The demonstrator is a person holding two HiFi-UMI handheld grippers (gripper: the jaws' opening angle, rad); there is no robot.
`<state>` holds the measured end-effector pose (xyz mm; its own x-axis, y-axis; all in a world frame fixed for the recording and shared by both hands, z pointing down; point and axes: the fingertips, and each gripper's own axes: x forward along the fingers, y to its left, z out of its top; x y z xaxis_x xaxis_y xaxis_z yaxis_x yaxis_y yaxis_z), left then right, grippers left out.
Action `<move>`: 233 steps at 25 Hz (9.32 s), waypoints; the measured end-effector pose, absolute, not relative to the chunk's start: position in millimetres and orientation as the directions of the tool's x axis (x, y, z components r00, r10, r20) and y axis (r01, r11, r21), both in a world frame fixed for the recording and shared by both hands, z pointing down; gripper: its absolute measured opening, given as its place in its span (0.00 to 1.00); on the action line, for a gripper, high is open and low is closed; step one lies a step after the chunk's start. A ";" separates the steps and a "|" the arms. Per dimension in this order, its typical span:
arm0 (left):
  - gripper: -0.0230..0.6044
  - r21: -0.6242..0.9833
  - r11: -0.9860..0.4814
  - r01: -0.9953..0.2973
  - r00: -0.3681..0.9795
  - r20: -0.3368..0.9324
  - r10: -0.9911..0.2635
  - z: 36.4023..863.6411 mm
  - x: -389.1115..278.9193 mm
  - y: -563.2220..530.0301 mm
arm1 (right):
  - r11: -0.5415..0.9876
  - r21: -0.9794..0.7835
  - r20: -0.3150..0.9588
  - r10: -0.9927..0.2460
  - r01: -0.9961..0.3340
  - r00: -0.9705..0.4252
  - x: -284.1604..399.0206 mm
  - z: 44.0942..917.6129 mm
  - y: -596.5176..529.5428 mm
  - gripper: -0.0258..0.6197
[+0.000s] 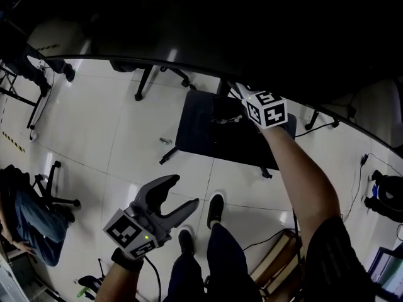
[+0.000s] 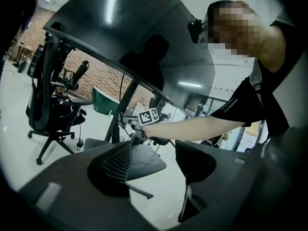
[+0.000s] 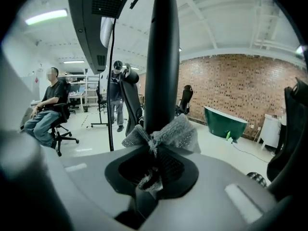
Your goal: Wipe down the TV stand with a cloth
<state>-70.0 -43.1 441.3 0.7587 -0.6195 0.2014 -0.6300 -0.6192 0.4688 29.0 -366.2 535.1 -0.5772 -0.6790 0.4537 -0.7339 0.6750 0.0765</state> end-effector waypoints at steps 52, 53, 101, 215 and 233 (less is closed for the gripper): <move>0.53 0.471 -0.714 -0.518 0.851 0.196 -0.488 444.2 5.7 -22.9 | 0.255 0.091 0.321 -0.923 -0.963 -0.214 251.8 454.7 -341.9 0.10; 0.53 0.474 -0.713 -0.517 0.851 0.196 -0.487 446.0 6.8 -24.2 | 0.253 0.091 0.328 -0.921 -0.963 -0.211 252.4 459.6 -342.5 0.10; 0.53 0.479 -0.592 -0.648 0.739 0.208 -0.641 427.0 -98.6 35.6 | 0.802 0.091 0.537 -0.539 -0.591 -0.649 -66.9 499.9 -200.5 0.10; 0.53 0.548 -0.710 -0.442 0.896 0.230 -0.380 462.3 26.8 -18.8 | 0.487 0.081 0.841 -0.502 -0.869 -0.203 266.4 673.9 -164.4 0.10; 0.53 0.560 -0.627 -0.542 0.832 0.256 -0.492 477.8 -18.8 -30.6 | 0.729 -0.032 0.808 -0.383 -0.683 -0.447 56.5 690.5 -252.8 0.10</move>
